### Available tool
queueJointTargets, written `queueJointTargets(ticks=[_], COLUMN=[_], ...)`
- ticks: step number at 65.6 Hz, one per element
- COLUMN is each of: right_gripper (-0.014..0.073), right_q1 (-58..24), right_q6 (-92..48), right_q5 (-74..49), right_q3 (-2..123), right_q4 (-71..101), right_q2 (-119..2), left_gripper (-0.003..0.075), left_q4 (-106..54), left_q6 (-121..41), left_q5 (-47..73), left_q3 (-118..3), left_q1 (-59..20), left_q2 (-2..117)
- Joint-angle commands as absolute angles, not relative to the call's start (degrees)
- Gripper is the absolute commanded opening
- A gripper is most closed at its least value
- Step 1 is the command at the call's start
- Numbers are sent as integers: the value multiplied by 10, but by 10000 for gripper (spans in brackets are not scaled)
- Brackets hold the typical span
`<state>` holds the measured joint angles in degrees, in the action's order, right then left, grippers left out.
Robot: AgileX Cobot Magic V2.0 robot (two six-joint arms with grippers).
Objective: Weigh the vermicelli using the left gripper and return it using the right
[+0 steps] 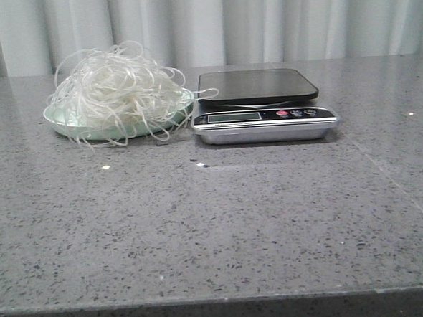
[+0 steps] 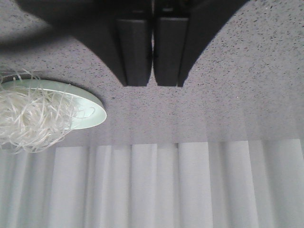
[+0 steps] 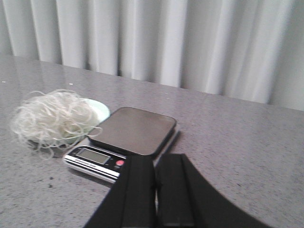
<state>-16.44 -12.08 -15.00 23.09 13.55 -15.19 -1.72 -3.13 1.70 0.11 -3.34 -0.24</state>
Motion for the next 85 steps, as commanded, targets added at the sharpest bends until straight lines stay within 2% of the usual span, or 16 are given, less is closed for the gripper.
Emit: queueJointTargets(ticks=[1,11,21,31,41,55,85], right_gripper=[188,188,188,188,188,188,188], right_q1=[-124,-37,6,8,8,8,8], right_q6=[-126,-126,-126,-118,-64,-4,-3], right_q5=[-90,-65,-28,7,63,64,64], right_q3=[233,190,117,41,-13,-11,-11], right_q4=[122,116,116,114,102,20,18], right_q2=[-151,-114,-53,14,15,15,15], left_gripper=[134,134,134,134,134,134,134], left_q4=[-18,-18,-18,-18,-18,-18,-18], left_q6=[-25,-25,-25,-25,-25,-25,-25], left_q5=[-29,-29,-29,-29,-29,-29,-29], left_q3=[6,6,6,6,6,6,6], left_q1=[-38,-38,-38,-38,-38,-38,-38], left_q2=[-15,-15,-15,-15,-14,-14,-14])
